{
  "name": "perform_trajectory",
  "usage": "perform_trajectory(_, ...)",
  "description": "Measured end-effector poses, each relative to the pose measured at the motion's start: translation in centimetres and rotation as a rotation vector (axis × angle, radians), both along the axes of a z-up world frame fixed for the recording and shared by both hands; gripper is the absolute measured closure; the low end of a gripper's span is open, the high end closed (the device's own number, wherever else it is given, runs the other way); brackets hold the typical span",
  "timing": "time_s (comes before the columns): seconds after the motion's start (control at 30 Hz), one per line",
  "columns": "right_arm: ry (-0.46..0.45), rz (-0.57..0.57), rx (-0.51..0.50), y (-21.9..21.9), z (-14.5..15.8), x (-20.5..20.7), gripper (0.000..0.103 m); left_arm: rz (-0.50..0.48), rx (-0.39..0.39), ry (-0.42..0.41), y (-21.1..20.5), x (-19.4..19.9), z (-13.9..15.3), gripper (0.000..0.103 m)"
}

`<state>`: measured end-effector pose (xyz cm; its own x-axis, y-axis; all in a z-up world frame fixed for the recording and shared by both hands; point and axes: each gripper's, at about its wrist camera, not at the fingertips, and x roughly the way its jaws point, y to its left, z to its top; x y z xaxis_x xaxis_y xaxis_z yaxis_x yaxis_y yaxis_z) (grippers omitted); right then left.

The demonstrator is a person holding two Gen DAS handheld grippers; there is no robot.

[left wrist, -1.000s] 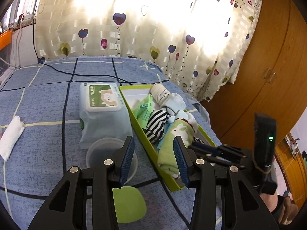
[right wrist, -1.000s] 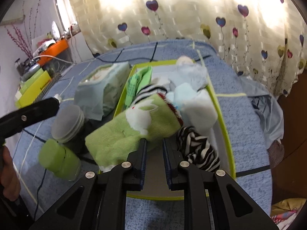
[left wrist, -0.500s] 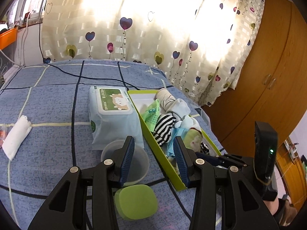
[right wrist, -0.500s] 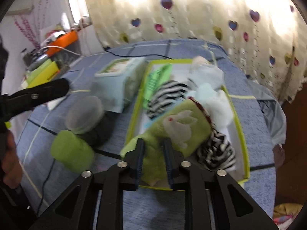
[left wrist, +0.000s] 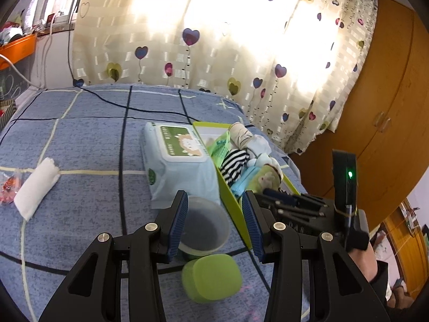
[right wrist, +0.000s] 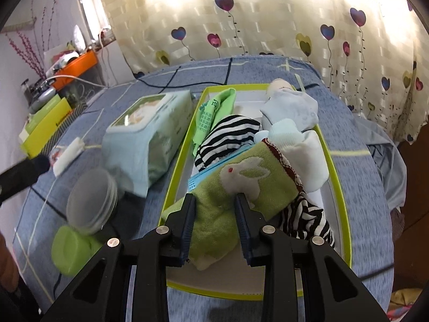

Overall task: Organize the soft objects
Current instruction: 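Move both open grippers from the box toward the white towel and candy bag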

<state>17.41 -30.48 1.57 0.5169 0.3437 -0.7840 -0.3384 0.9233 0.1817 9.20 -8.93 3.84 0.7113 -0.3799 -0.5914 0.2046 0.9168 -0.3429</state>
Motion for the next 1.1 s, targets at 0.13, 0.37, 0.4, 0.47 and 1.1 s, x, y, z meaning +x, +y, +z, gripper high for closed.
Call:
perform_trajectory(0.13,-0.017,0.002,0.014,0.1,0.7,0.0,0.074,0.012,0.001,0.002,0.7,0.0,-0.1,0.06)
perform_trajectory(0.37,-0.052,-0.007,0.015,-0.2,2.0,-2.2,0.072,0.017,0.0,0.001,1.4,-0.4,-0.1,0.059)
perform_trajectory(0.4,-0.051,-0.003,0.01,-0.3,2.0,-2.4,0.072,0.019,-0.001,0.001,1.5,-0.4,-0.1,0.06)
perform_trajectory(0.47,-0.039,-0.003,-0.014,-0.2,1.6,-2.8,0.072,0.025,-0.003,0.0,1.8,-0.6,-0.1,0.06)
perform_trajectory(1.1,0.106,0.067,-0.163,0.3,0.2,-6.8,0.071,0.023,-0.019,-0.018,2.7,-2.4,0.3,0.06)
